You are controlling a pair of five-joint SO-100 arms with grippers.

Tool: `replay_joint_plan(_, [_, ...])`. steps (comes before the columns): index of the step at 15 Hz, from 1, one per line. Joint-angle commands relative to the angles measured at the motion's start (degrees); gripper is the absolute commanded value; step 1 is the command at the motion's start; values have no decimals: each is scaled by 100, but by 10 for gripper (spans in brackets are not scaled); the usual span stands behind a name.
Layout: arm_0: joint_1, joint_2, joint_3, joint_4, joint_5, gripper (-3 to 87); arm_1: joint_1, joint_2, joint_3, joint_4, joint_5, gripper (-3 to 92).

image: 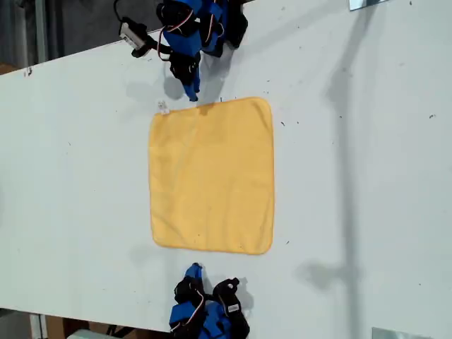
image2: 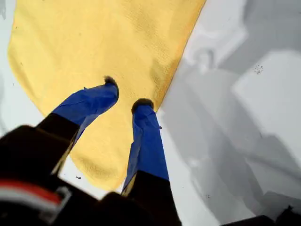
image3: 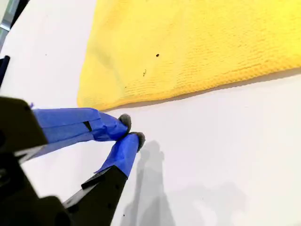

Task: Grasp corners of a square towel and fold twice.

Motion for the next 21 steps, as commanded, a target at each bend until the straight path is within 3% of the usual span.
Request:
replay_joint_plan(1, [18,26,-70,-35,211,16,88,-18,-44,-97,-62,105])
replay_joint_plan(3, [18,26,-79,79,-35,37,-141,-62,-114,-457,-562,149])
replay_joint_plan(4, [70,26,18,-185,18,57,-264,-352,-510,-466,-835,172])
replay_joint_plan(6, [70,26,44,-299,123,59,-545,-2338,-1863,-360,-1389,237])
replay_joint_plan(8, [88,26,44,-255,53,57,-1608,-4447,-2760,-1020,-1521,299])
replay_joint_plan(11, [79,26,44,-237,44,54,-2874,-5941,-3085,-1345,-1116,296])
replay_joint_plan(16, [88,26,44,-237,62,51,-4254,-6486,-2883,-1397,35,310])
replay_joint_plan(21, [149,26,44,-246,79,49,-4518,-7910,-3103,-2030,316,320])
